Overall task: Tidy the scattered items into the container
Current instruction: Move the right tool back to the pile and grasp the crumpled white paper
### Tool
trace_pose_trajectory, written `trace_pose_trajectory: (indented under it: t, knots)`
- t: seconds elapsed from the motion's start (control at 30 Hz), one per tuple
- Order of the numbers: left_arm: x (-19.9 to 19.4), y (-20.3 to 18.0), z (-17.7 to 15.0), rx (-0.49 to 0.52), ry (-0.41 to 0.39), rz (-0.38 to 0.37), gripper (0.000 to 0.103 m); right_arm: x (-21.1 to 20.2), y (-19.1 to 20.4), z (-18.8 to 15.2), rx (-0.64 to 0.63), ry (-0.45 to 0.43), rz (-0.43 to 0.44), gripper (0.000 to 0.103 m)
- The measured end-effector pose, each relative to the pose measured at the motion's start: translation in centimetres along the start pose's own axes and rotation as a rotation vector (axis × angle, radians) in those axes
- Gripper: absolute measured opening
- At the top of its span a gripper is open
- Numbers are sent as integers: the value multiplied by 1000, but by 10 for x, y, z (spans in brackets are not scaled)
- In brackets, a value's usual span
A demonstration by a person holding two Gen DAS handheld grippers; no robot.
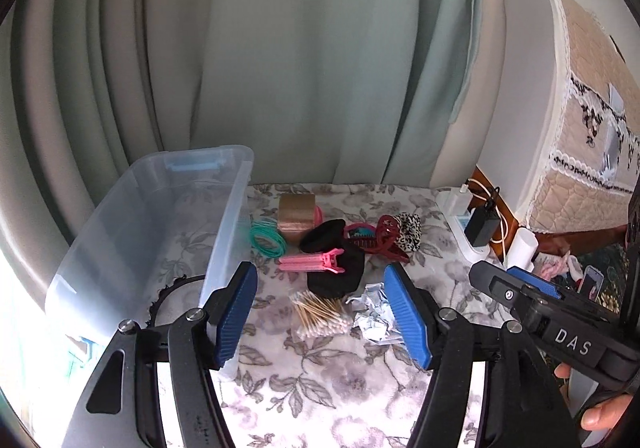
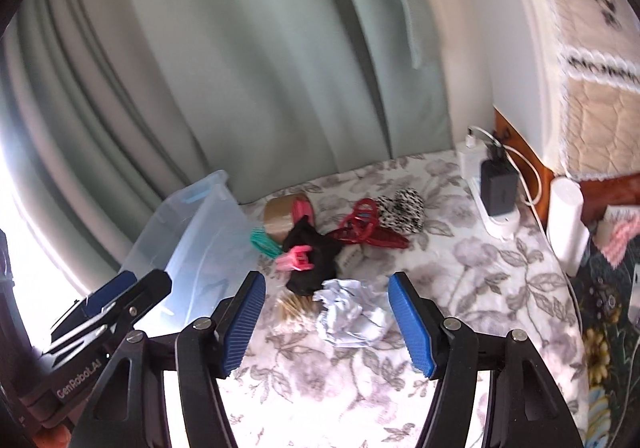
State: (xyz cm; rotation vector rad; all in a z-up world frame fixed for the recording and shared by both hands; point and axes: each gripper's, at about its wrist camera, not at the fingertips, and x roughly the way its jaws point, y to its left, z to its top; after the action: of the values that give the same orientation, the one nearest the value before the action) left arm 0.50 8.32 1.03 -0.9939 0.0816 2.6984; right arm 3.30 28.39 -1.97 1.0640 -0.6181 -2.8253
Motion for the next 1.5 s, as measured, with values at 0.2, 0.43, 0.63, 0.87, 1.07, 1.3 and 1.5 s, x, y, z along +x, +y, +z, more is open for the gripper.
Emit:
trace_pose_trajectory:
  t: [0.2,0.43,0.63,0.87,1.07,1.3,1.5]
  knots:
    - [41,-12,-16,12,89,-4,67,20,-33,-10,64,58,-16,68]
    - [92,-10,-42,-15,203,15,67,58,-46,-28,74,153,-11,73]
    - [129,-3,-57,-35,261,18,67,86,-51,-38,100,212,26,80]
    - [161,-2,-67,-38,300,-28,67,115,-55,-44,153,253,61,87]
    - [167,-1,-69,-7,294,-21,67,140,-50,-46,161,289,74,92]
    - [173,9,-72,-31,305,-30,67,159,-43,-46,164,302,77,94]
    - [181,10,-72,-29,306,-34,68,163,-48,-44,202,304,79,92]
